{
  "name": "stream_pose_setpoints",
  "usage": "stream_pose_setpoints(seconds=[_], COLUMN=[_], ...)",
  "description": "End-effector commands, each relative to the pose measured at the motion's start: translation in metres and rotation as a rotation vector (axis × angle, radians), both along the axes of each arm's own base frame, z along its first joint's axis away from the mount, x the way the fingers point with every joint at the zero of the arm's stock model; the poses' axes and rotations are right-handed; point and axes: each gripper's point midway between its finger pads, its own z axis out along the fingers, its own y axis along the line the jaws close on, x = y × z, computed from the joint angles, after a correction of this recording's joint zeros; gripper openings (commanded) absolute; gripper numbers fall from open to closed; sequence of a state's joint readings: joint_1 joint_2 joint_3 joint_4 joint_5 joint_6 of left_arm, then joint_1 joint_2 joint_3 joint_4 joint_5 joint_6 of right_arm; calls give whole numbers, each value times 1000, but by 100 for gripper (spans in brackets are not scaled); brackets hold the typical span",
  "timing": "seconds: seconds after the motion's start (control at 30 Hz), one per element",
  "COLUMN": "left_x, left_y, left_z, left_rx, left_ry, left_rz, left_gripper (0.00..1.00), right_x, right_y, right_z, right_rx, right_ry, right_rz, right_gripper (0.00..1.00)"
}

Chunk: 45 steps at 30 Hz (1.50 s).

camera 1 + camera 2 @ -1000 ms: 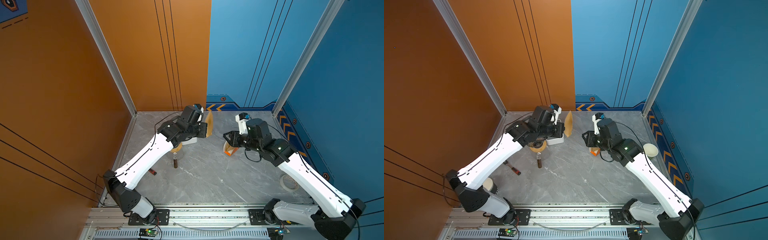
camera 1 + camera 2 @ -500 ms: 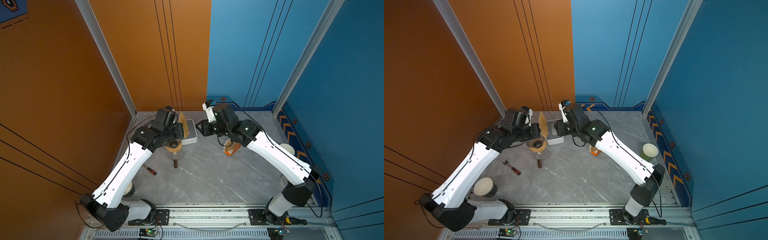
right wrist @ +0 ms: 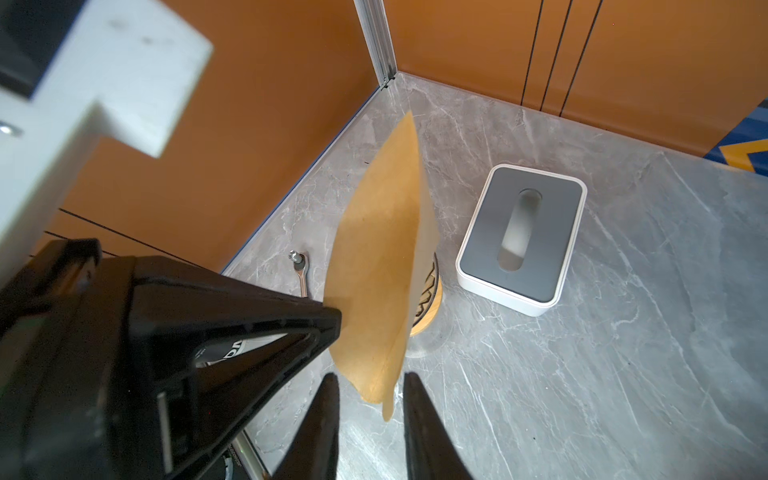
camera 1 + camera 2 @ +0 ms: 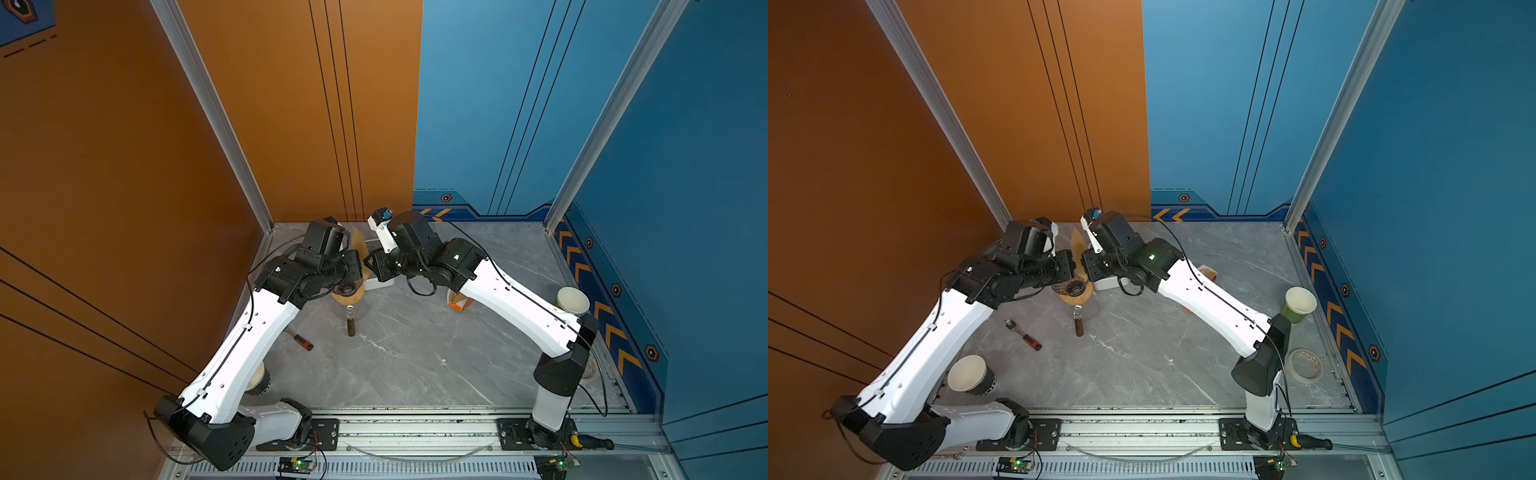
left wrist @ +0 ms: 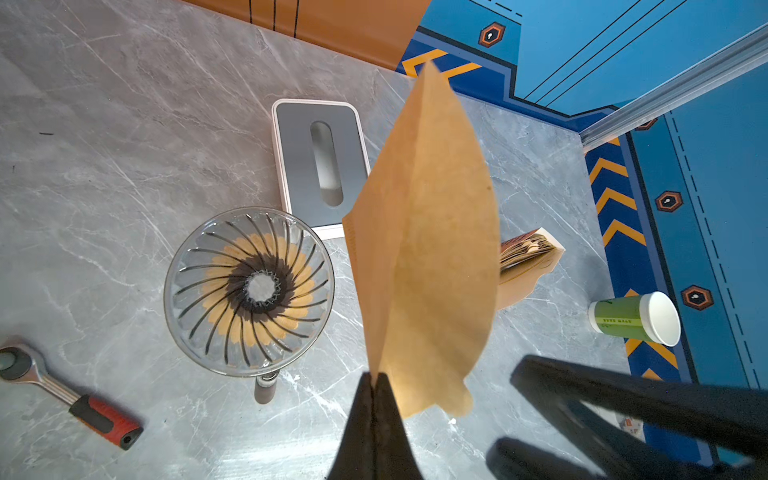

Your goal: Place the coffee filter in the dripper

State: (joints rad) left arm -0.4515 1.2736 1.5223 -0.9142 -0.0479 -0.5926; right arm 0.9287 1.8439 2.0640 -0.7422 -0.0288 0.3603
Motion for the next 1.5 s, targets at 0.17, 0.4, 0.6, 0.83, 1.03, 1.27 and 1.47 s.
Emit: stream_pose_setpoints(seconds=[0.17, 0.4, 0.6, 0.83, 1.03, 1.27, 1.47], left_x=[-7, -9, -10, -12, -14, -14, -14], left_y=[3, 2, 1, 1, 0, -1, 1], left_z=[-7, -5, -6, -6, -6, -9, -10], left_rx=[-6, -12, -15, -21, -27, -29, -21], left_ry=[30, 27, 31, 29, 32, 42, 41], left_rz=[-5, -10, -15, -18, -21, -24, -19], left_gripper=[0, 0, 0, 0, 0, 0, 0], right_x=[12, 16, 21, 29, 34, 37, 37], right_y=[-7, -2, 3, 1, 2, 2, 1], right_z=[-3, -4, -8, -14, -16, -21, -19], right_rx=[-69, -68, -66, -81, -83, -92, -92], right_ry=[-56, -57, -49, -51, -52, -52, -56], right_rz=[-53, -45, -45, -70, -78, -86, -91], right_gripper=[24, 24, 22, 19, 16, 11, 1])
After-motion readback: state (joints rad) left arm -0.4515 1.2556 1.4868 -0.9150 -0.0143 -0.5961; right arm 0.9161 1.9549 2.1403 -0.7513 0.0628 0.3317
